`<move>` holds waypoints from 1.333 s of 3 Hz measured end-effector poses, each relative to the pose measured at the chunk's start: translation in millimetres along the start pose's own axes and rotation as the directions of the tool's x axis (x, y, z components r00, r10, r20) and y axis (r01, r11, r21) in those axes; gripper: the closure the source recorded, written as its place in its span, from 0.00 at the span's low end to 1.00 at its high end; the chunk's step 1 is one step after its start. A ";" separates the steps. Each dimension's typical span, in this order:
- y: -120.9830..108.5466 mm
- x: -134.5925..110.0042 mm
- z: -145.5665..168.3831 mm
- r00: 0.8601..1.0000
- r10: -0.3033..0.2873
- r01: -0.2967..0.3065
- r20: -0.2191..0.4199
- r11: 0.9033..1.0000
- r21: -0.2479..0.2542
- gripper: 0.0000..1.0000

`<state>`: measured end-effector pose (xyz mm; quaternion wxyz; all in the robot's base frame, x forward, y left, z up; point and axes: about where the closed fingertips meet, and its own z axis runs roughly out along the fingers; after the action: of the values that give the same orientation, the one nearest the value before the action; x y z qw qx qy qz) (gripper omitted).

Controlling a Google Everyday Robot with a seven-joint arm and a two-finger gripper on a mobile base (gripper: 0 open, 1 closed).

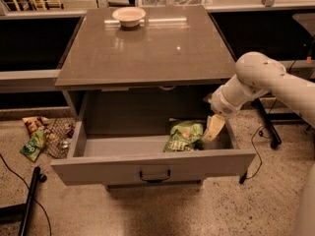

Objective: Pick green jalapeno chip bag from top drawer and place on counter

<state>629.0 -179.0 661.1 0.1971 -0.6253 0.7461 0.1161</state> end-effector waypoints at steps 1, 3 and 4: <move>2.3 -2.3 21.3 1.000 0.017 -0.017 -0.001 1.000 0.018 0.00; 7.6 0.7 54.6 0.998 0.051 -0.051 0.025 0.999 -0.009 0.18; 9.5 -3.8 52.4 0.997 0.046 -0.046 0.067 0.999 -0.008 0.49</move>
Offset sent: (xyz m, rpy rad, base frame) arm 0.0032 0.0261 -0.0564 0.0257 0.0216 -0.0530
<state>628.1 -151.8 615.1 0.2172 -0.6045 0.7528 0.1441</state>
